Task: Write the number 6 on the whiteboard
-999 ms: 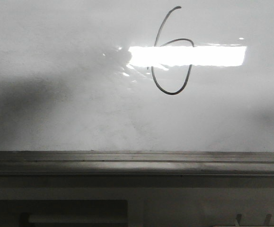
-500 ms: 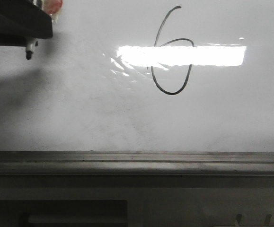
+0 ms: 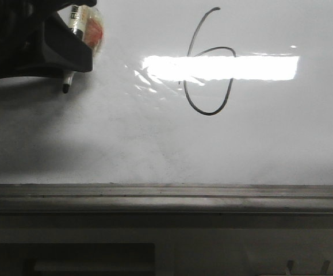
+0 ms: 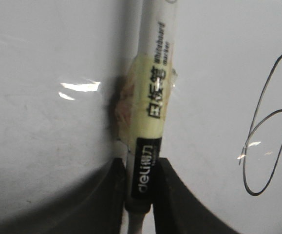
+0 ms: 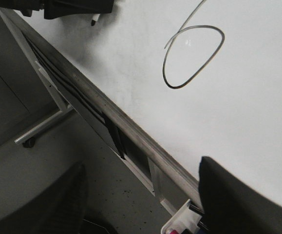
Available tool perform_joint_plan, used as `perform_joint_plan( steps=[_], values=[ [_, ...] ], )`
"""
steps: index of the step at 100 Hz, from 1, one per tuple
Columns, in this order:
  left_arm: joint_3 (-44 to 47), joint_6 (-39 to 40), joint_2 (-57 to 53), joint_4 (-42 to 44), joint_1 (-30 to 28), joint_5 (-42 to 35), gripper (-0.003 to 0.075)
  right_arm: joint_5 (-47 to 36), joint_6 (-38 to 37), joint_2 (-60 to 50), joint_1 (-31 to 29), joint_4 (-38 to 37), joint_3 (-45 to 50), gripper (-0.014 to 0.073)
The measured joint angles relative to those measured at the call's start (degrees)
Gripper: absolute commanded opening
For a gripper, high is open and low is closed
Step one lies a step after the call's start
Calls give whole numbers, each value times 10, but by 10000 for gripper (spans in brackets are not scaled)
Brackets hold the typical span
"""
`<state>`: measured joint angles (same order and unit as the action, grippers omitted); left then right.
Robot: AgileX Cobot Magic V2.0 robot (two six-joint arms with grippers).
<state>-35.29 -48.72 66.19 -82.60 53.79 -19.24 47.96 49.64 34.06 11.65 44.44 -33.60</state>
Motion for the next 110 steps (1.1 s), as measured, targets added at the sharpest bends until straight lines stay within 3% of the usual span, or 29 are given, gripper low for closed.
perform_joint_plan(
  steps=[12,34,52,81,110],
  values=[
    [0,0,0,0,0,-1,-2,0,0,0,0,0,0,428],
    [-1,0,0,0,0,-7,157,0,-1,0,0,0,0,428],
    [-1,0,0,0,-2,-14,242,-1,-1,0,0,0,0,428],
    [-2,-1,-1,5,-2,-8,564,-4,-1,0,0,0,0,428],
    [1,-109,-62,4,-2,-10,577,2,-1,0,0,0,0,428]
  ],
)
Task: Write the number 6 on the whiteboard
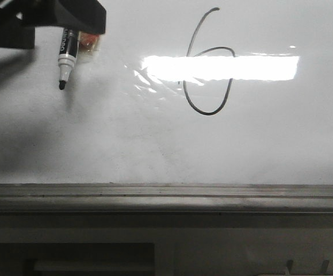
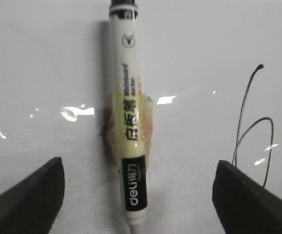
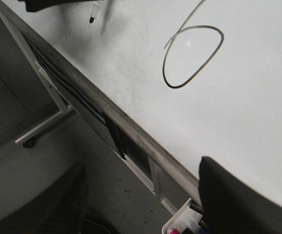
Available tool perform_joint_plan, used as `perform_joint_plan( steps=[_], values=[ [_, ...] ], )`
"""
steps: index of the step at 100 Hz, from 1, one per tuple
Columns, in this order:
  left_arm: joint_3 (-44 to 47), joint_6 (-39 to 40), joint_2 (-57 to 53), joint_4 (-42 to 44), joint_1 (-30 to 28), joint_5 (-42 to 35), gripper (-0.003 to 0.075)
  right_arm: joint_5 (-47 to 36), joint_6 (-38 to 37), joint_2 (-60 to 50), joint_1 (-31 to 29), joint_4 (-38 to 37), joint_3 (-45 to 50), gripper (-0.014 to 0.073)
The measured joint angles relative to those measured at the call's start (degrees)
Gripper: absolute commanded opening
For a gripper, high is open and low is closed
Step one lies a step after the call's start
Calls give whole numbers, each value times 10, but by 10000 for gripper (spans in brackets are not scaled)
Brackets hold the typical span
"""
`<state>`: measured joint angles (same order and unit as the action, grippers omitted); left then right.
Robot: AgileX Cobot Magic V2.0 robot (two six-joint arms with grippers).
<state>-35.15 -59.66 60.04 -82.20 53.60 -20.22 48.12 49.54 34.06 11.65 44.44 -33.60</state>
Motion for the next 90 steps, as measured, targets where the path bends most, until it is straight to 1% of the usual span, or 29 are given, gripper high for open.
perform_joint_plan(
  steps=[15,21,28,31,34,35,40,41,42,46,49,51,53,54,56,64,73,81,90],
  values=[
    [9,-62,-78,-4,0,-2,566,3,0,0,0,5,0,428],
    [10,-81,-109,-4,0,-2,554,-7,0,0,0,21,0,428],
    [10,-106,-152,-4,0,4,519,-32,0,0,0,43,-1,413],
    [10,-117,-164,-4,0,7,487,-44,0,0,0,52,-5,392],
    [10,-128,-182,-4,0,15,442,-61,0,0,0,61,-9,368],
    [10,-134,-189,-4,0,18,442,-65,0,0,0,65,-10,361],
    [10,-157,-214,-4,0,30,344,-89,0,0,0,79,-20,287],
    [10,-157,-217,-4,0,31,314,-96,0,0,0,81,-24,275],
    [10,-162,-224,-4,0,35,314,-99,0,0,0,83,-25,263],
    [10,-175,-239,-4,0,43,200,-118,0,0,0,89,-36,178],
    [10,-186,-253,-4,0,51,148,-129,0,0,0,94,-44,94],
    [10,-190,-261,-4,0,55,77,-136,0,0,0,96,-49,59],
    [10,-192,-266,-4,0,57,42,-143,0,0,0,97,-53,-14],
    [11,-195,-268,-4,0,58,7,-145,0,0,0,99,-54,-33],
    [11,-197,-277,-4,0,62,-25,-150,0,0,0,100,-58,-74],
    [13,-204,-300,-4,0,74,-20,-159,2,-3,0,102,-62,-43],
    [29,-205,-327,-2,0,94,-20,-160,19,-25,0,104,-50,-45],
    [56,-205,-356,-2,0,116,-20,-160,44,-72,0,104,-21,-45],
    [99,-206,-400,-4,0,129,-20,-161,55,-136,0,104,26,-45]
  ],
)
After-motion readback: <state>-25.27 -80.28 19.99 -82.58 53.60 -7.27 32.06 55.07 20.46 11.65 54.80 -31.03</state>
